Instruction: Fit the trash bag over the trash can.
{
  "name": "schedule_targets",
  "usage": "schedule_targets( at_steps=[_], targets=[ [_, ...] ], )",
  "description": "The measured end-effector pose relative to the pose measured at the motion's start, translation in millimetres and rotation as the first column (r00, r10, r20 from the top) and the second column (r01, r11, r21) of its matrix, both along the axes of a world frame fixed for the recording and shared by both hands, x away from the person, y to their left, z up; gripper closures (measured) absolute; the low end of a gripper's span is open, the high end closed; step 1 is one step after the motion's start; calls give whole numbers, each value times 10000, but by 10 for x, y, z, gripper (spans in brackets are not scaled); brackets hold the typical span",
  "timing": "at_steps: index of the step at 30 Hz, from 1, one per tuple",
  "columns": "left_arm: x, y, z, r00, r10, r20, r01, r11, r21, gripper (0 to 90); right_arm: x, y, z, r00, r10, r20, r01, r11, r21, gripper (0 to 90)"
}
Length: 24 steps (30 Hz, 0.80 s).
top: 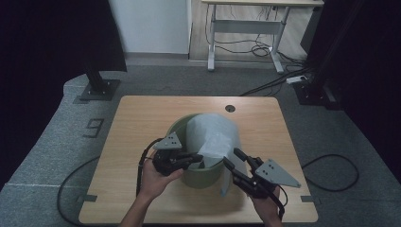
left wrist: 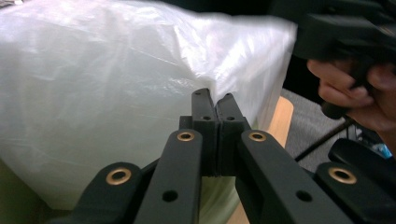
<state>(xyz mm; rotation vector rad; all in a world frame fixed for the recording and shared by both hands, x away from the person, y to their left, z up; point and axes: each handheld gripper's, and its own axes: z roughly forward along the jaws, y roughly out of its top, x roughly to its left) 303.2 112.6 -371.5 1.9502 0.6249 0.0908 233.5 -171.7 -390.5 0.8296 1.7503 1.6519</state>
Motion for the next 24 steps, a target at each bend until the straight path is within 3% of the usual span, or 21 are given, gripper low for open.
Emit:
schedule_targets(
  at_steps=[5,8,12,16,24],
  targets=[
    [13,89,19,9996,283,86,-281,9992,-283,895,-157,-99,-155,9989,-389,-266,392,9992,99,405],
    [17,164,45,9987,491,122,-486,9980,-412,896,-192,-157,-353,9967,-406,-706,406,9992,-12,377],
    [28,266,75,9971,752,96,-745,9954,-604,896,-206,-184,-571,9920,-603,-1112,587,9981,-181,333],
    [28,341,93,9960,895,67,-888,9933,-736,896,-203,-155,-785,9848,-1209,-1247,1123,9909,-736,320],
    [24,440,105,9944,1056,-2,-1052,9912,-798,897,-142,-211,-1029,9696,-1782,-1678,1588,9797,-1225,323]
  ],
)
